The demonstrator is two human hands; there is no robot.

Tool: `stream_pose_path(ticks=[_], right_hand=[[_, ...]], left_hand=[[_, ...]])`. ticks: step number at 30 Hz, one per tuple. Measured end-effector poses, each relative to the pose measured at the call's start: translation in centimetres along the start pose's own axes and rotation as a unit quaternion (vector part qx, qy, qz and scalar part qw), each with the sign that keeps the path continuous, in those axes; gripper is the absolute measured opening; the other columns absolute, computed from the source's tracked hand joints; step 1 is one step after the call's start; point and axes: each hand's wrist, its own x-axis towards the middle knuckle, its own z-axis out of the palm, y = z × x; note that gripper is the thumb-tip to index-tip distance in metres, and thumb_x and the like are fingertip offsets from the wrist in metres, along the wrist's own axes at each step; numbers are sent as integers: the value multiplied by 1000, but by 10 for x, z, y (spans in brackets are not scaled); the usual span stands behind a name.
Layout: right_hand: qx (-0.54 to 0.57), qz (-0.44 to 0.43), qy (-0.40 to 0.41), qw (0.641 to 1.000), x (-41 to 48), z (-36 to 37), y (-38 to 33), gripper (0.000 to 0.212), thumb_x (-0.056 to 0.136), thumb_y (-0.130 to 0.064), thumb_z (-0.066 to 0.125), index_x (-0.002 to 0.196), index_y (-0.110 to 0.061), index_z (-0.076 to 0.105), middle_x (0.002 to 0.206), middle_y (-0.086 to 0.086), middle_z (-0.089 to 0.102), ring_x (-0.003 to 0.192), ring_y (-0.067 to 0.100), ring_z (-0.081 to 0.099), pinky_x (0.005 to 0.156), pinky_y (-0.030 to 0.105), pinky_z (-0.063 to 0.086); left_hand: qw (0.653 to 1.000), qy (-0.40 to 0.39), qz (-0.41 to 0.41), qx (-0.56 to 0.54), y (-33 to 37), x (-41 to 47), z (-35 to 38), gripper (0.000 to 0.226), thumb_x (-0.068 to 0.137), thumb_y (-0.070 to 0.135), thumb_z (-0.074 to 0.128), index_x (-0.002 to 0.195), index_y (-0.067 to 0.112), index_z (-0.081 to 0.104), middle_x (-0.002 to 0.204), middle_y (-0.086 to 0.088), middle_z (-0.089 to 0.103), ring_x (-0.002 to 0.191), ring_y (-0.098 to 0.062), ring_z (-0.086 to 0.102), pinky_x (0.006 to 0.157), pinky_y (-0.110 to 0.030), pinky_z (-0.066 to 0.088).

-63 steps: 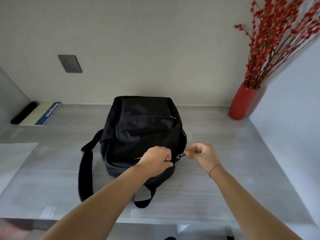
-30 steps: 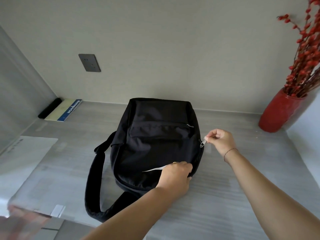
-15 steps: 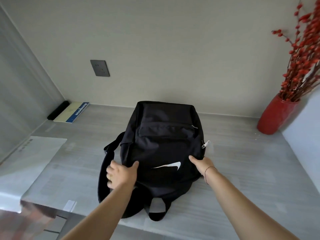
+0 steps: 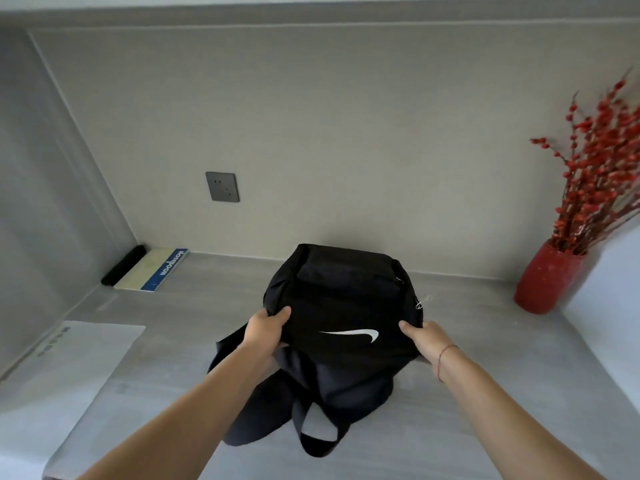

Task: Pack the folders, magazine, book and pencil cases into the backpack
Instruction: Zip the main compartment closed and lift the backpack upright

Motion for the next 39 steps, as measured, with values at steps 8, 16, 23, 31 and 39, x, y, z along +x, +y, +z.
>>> stream_pose_path(ticks=[8,16,23,31,39], right_hand=[[175,23,11,984,-16,24,-92,10,94,-12,53,85,-12,55,74,7,57,65,18,54,40,22,49],[293,53,-40,954,-55,47,-141,25,95,-5,43,73,-5,55,64,12,54,40,16,55,34,19,47],[406,88,-116,902,-87,64,-155,19,93,3,44,84,8,59,56,20,64,35,28,59,35,28,51],[523,102,-112,839,-76,77,-157,17,95,5,42,93,11,58,62,25,67,41,31,63,38,31,54],[621,68,-68,778,-51,87,-156,18,96,1,42,84,6,55,66,22,63,41,29,62,33,29,52]], left_hand=[[994,-55,90,-16,122,35,-10,12,89,9,62,94,-2,63,95,-17,66,84,-30,65,71,-35,56],[991,-78,110,16,232,67,11,14,79,-4,64,69,0,55,70,-14,55,58,-23,57,50,-29,49],[973,-166,117,110,279,73,57,13,79,-5,62,69,0,56,71,-14,54,60,-24,54,43,-23,47],[901,-268,236,247,275,48,56,14,92,31,58,98,22,66,117,-4,65,94,-12,62,83,-28,47],[979,50,181,82,120,-36,33,100,67,48,76,144,6,28,149,-16,27,140,-30,22,115,-48,20]])
